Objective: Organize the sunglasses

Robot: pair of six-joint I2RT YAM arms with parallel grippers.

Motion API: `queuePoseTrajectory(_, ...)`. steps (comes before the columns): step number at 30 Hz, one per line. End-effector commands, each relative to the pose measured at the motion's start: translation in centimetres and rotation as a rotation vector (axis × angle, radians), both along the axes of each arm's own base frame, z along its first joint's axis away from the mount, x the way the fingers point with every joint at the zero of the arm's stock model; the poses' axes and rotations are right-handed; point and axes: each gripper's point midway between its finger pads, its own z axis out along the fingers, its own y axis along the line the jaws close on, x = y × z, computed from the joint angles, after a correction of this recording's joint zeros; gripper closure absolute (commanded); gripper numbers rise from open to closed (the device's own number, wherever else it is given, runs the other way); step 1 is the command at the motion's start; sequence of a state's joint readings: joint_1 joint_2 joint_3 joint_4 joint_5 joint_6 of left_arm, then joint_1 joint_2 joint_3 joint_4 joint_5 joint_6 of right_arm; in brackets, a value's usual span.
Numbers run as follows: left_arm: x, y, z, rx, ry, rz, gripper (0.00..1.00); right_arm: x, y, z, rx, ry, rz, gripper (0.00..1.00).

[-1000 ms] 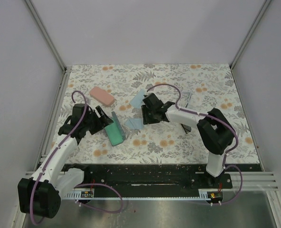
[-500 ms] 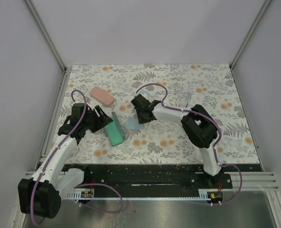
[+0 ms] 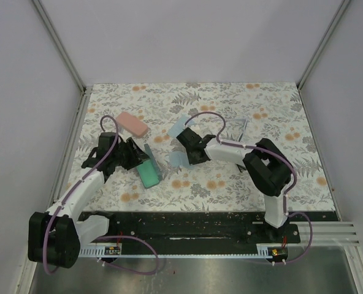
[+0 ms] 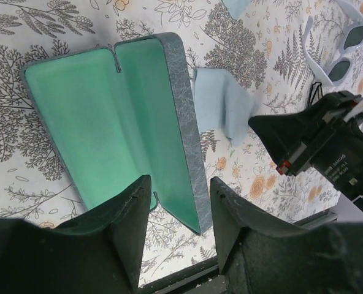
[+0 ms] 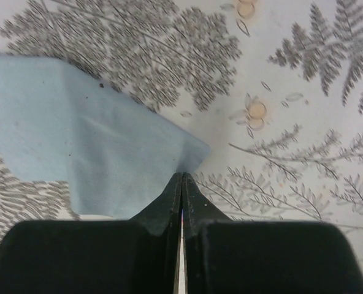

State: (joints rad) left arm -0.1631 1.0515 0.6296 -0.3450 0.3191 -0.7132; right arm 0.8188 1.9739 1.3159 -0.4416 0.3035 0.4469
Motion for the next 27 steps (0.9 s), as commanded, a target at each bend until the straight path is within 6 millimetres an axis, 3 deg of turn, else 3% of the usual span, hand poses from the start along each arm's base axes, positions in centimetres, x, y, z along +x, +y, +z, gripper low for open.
queuePoseTrajectory(1,1.4,-1.4,0.9,-0.042,-0.065,-0.030,0.54,-1.4,-3.4,1.0,-0.035,-0.003,-0.058,1.00)
queuePoseTrajectory(7,2.5,-3.1,0.0,-0.039,-0.049,-0.056,0.62,-3.6,-6.8,1.7,-0.014,0.005,-0.109,1.00)
queuePoseTrajectory(12,4.1,-5.0,-1.4,-0.033,-0.018,-0.085,1.00,-5.5,-8.8,2.9,0.026,-0.005,-0.138,1.00)
queuePoseTrajectory(18,6.8,-7.8,-2.3,0.002,-0.002,-0.118,1.00,-7.7,-10.3,3.8,0.068,-0.001,-0.167,1.00)
queuePoseTrajectory(20,7.6,-8.4,-2.8,0.022,0.007,-0.127,1.00,-8.2,-10.7,4.0,0.074,-0.001,-0.173,0.91)
queuePoseTrajectory(23,8.8,-8.1,-4.0,0.089,0.024,-0.113,1.00,-8.7,-11.3,4.5,0.092,-0.017,-0.184,0.86)
queuePoseTrajectory(27,10.7,-6.2,-4.9,0.261,0.044,-0.078,1.00,-8.8,-11.4,5.4,0.122,-0.042,-0.188,0.82)
